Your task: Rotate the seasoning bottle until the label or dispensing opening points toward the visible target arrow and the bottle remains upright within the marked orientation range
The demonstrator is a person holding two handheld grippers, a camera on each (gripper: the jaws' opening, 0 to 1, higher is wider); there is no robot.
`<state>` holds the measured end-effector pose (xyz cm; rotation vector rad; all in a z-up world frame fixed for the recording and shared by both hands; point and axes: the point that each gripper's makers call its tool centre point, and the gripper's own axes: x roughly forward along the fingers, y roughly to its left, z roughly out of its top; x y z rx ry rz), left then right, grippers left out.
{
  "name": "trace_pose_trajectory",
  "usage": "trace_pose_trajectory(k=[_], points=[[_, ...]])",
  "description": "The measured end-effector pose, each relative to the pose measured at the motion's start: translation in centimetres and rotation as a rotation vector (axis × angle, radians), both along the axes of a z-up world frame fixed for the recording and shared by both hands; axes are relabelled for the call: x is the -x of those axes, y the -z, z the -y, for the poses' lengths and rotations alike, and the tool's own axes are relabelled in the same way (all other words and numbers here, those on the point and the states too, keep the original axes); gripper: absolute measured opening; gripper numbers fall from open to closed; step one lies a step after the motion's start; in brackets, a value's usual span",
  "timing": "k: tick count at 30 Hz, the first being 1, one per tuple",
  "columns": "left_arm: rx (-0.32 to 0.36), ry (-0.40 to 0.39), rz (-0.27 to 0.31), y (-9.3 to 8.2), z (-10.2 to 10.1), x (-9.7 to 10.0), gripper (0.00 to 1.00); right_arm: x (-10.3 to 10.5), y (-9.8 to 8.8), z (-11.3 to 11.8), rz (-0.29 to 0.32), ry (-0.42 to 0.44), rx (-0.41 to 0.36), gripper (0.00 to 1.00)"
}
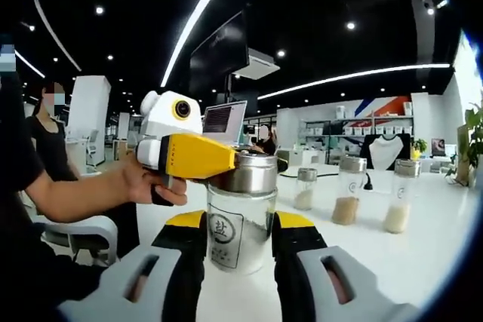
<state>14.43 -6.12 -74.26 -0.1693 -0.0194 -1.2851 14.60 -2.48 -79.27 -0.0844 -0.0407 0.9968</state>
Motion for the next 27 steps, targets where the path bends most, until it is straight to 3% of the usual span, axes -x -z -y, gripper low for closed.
trace_pose_trajectory(k=[3, 5, 8, 14, 20, 27], points=[[-0.03, -0.074, 0.055, -0.1, 0.3, -0.2, 0.35, -0.3, 0.0, 0.2, 0.015, 0.057, 0.013, 0.31], [-0.048, -0.149, 0.053, 0.2, 0.2, -0.7, 0.34, -1.0, 0.2, 0.7, 0.008, 0.135, 0.016, 0.31], [-0.051, -0.22, 0.088, 0.3, 0.1, -0.8, 0.34, -1.2, 0.3, 0.7, 0.001, 0.18, 0.019, 0.31], [-0.016, -0.292, 0.001, 1.0, -0.6, -1.4, 0.34, -1.5, 0.8, 0.9, 0.006, 0.254, 0.05, 0.31], [-0.003, -0.307, -0.031, 1.2, -1.0, -1.7, 0.34, -1.6, 0.9, 0.8, -0.012, 0.238, 0.03, 0.31], [-0.064, -0.222, -0.044, 1.4, -1.7, -1.6, 0.33, -0.9, 0.7, -0.1, 0.022, 0.074, 0.026, 0.32]])
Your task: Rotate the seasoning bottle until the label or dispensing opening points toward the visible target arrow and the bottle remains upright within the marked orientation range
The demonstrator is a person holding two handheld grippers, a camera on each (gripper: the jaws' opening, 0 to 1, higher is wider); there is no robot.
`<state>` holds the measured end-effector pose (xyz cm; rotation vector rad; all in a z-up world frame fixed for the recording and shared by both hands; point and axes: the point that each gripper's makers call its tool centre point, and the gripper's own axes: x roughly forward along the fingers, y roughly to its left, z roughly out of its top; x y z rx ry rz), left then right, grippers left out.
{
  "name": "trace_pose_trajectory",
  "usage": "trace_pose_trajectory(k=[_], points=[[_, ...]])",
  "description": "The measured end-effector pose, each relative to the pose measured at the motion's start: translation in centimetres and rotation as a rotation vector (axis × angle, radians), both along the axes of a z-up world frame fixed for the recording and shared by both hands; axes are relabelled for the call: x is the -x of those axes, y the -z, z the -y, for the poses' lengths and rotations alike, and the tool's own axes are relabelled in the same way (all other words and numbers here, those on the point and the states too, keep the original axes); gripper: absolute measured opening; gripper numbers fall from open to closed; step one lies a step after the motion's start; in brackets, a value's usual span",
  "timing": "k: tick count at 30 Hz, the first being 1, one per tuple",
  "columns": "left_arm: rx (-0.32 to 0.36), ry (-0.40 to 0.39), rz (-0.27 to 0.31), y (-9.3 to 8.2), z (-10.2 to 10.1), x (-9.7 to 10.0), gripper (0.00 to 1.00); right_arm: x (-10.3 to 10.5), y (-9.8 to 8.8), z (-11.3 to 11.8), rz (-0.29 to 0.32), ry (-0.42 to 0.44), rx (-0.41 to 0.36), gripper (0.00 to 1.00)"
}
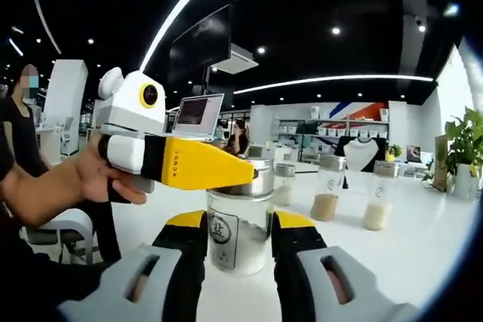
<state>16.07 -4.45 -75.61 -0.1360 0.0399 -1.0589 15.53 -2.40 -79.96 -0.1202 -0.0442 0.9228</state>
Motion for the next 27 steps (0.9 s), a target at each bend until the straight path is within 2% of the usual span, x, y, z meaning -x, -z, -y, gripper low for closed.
trace_pose_trajectory(k=[2, 3, 10, 13, 19, 22, 23, 27], points=[[0.01, 0.027, -0.036, -0.1, -0.3, -0.1, 0.33, 0.6, 0.1, -0.5, -0.044, -0.074, -0.02, 0.32], [0.015, 0.042, -0.031, -0.2, -0.4, 0.0, 0.33, 0.7, 0.0, -0.6, -0.064, -0.09, -0.035, 0.32], [0.041, 0.072, -0.003, -0.5, -0.1, 0.6, 0.33, 0.8, -0.4, -0.5, -0.028, -0.054, -0.027, 0.32], [0.094, 0.046, 0.001, -0.8, 0.0, 0.6, 0.34, 0.8, -0.6, -0.4, -0.039, -0.032, -0.068, 0.31], [0.14, -0.038, 0.003, -0.1, -0.5, 0.4, 0.34, 0.5, -0.1, -0.5, -0.046, 0.004, -0.062, 0.31], [0.127, -0.059, 0.008, 0.0, -0.8, 0.4, 0.34, 0.6, -0.1, -0.7, -0.04, 0.007, -0.056, 0.31], [0.105, -0.069, 0.026, 0.0, -1.0, 0.5, 0.34, 0.6, -0.1, -0.9, -0.04, -0.001, -0.048, 0.31], [0.026, -0.111, 0.036, 0.3, -1.6, 0.5, 0.33, 0.5, 0.3, -1.6, -0.044, -0.046, -0.019, 0.31]])
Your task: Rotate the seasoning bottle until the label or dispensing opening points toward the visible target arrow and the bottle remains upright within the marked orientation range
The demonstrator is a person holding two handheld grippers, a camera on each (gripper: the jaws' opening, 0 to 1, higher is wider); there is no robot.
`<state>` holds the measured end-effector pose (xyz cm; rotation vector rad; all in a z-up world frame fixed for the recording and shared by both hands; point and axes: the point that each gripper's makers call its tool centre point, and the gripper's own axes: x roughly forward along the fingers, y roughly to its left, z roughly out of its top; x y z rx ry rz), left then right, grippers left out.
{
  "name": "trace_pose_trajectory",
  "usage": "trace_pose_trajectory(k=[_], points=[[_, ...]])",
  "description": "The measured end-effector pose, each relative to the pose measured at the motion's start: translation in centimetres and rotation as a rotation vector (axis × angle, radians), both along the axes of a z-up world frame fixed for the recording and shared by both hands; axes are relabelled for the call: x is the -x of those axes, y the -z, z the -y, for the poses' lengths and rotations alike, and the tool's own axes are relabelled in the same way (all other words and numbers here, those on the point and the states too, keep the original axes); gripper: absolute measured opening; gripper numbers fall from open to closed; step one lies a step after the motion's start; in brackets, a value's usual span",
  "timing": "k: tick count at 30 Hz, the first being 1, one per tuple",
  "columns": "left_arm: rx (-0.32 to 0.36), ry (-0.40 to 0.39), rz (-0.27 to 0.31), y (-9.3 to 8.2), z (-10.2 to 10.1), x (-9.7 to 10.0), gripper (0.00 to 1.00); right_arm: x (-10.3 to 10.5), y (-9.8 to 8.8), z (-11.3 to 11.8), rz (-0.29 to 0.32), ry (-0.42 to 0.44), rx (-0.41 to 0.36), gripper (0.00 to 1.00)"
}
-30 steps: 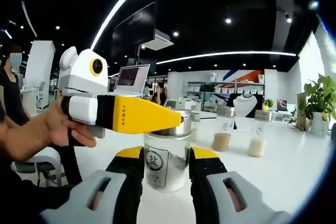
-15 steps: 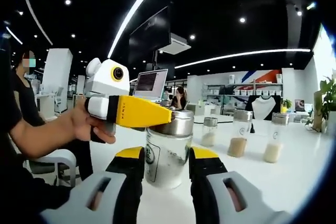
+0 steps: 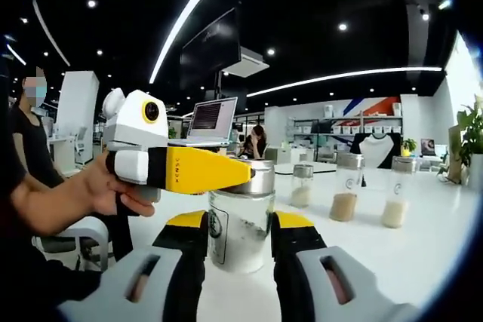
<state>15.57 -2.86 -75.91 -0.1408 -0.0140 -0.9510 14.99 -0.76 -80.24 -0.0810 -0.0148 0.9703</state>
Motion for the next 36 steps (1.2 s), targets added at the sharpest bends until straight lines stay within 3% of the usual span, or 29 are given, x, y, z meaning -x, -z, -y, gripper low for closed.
trace_pose_trajectory(k=[4, 9, 12, 14, 22, 28, 30, 32, 36], points=[[-0.018, -0.014, 0.041, -0.4, -0.2, -0.3, 0.33, -0.3, -0.3, -0.3, 0.03, -0.008, 0.02, 0.32], [-0.002, -0.03, 0.028, -1.0, -1.0, -1.1, 0.33, -0.6, -1.2, -0.4, 0.025, -0.033, 0.003, 0.32], [-0.006, -0.039, 0.043, -1.3, -1.3, -1.2, 0.33, -0.9, -1.7, -0.7, 0.007, -0.046, -0.011, 0.31], [-0.001, -0.032, 0.04, -1.3, -1.4, -1.2, 0.33, -1.0, -2.3, -1.3, -0.045, -0.079, -0.055, 0.32], [0.031, -0.066, 0.012, -1.0, -2.8, -1.7, 0.33, -1.6, -2.4, -2.9, -0.052, -0.106, -0.031, 0.32], [0.034, -0.082, 0.015, -1.3, -4.0, -1.6, 0.33, -1.6, -2.6, -4.0, -0.01, -0.119, -0.002, 0.31], [0.07, -0.07, 0.018, -1.7, -4.5, -1.7, 0.34, -1.7, -3.0, -4.2, 0.044, -0.104, 0.01, 0.31], [0.086, -0.061, 0.001, -1.9, -5.0, -1.8, 0.34, -1.8, -3.1, -4.7, 0.028, -0.111, -0.015, 0.31], [0.084, -0.095, 0.057, -3.0, -6.4, -1.6, 0.34, -2.8, -3.0, -5.1, -0.001, -0.086, -0.052, 0.31]])
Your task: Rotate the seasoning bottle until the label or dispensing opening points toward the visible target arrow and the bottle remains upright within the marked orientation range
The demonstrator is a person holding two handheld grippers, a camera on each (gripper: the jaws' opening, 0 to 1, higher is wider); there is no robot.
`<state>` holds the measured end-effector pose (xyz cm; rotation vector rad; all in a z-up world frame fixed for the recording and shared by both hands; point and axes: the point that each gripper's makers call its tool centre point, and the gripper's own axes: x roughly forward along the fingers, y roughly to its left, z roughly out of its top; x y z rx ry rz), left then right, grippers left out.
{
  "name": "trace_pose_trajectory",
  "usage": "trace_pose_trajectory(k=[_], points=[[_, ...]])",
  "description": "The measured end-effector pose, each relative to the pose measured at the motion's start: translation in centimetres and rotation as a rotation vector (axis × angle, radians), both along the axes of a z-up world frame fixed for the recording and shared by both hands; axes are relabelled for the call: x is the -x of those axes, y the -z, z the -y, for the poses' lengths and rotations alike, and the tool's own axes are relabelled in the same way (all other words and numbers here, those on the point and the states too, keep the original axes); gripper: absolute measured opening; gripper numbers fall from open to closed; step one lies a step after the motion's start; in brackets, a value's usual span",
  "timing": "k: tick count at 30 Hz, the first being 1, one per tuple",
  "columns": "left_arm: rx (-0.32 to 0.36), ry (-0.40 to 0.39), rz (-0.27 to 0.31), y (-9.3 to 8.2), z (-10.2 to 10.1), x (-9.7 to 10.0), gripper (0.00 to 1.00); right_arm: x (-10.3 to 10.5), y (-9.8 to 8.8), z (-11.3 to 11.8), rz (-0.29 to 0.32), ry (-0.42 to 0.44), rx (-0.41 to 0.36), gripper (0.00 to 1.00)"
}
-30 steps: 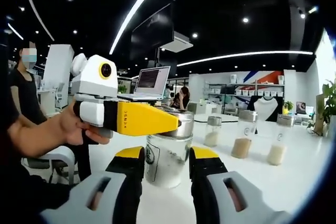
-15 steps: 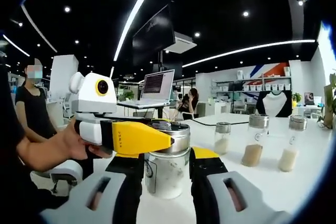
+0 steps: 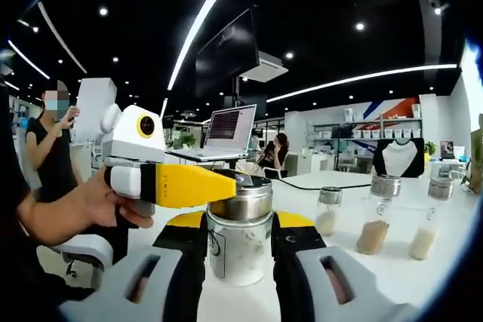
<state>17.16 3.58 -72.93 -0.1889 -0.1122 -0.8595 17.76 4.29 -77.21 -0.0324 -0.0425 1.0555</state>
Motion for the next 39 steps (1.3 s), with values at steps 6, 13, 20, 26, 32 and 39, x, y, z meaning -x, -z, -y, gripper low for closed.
trace_pose_trajectory(k=[6, 13, 20, 26, 32, 39], points=[[-0.122, -0.057, 0.015, 0.8, -2.4, 0.2, 0.5, -1.3, 0.6, -0.6, -0.032, 0.005, -0.012, 0.31], [-0.212, -0.168, 0.02, 3.6, -4.3, 0.7, 0.63, -2.5, 1.5, -2.3, -0.071, -0.007, -0.006, 0.31], [-0.236, -0.175, -0.033, 6.0, -4.2, 0.6, 0.75, -3.7, 2.9, -4.0, -0.091, -0.001, 0.032, 0.31], [-0.239, -0.182, -0.043, 6.3, -4.5, 0.8, 0.8, -4.3, 4.0, -4.8, -0.11, -0.009, 0.066, 0.31], [-0.256, -0.223, -0.044, 6.8, -5.3, 0.4, 0.84, -4.5, 4.5, -5.3, -0.094, -0.009, 0.12, 0.31], [-0.262, -0.209, -0.057, 7.5, -5.1, 0.5, 0.86, -5.0, 5.0, -5.9, -0.109, 0.0, 0.144, 0.31]])
